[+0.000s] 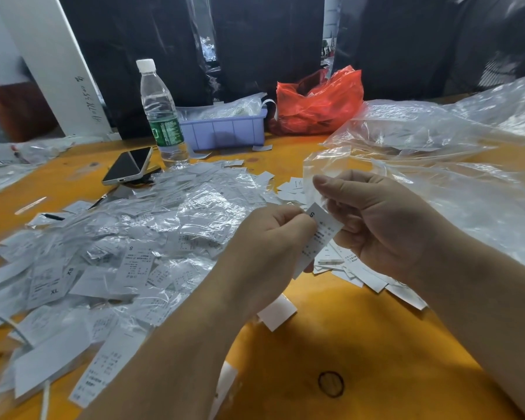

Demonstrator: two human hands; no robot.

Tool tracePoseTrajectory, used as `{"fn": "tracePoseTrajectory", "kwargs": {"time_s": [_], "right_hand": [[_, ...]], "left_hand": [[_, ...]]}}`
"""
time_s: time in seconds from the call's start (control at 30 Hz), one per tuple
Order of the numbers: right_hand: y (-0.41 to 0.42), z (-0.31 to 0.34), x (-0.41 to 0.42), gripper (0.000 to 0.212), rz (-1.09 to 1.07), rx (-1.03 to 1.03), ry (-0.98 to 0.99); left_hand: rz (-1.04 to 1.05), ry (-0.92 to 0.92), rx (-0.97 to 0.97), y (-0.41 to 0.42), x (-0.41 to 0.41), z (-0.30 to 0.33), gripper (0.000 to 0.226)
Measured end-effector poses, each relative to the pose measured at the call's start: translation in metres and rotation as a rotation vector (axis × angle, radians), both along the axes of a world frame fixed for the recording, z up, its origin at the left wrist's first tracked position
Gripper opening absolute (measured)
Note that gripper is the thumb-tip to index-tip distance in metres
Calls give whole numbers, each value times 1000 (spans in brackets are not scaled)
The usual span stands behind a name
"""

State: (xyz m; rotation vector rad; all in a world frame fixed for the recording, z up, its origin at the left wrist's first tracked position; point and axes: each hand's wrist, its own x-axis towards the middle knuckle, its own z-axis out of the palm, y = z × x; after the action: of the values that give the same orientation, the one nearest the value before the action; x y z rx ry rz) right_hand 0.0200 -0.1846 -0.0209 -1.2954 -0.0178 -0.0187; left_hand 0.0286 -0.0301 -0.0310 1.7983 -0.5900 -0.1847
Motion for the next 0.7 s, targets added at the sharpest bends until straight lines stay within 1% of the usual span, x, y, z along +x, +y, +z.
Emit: {"fn": "tracePoseTrajectory", "kwargs": {"time_s": [0.17, 0.7], "right_hand": [[0, 0, 0, 31, -6, -5, -1], [3, 0, -2, 34, -50, -57, 13]], "left_hand": [[-14, -14, 26, -1, -2, 1, 29], [-19, -20, 73, -1, -3, 1, 30]]}}
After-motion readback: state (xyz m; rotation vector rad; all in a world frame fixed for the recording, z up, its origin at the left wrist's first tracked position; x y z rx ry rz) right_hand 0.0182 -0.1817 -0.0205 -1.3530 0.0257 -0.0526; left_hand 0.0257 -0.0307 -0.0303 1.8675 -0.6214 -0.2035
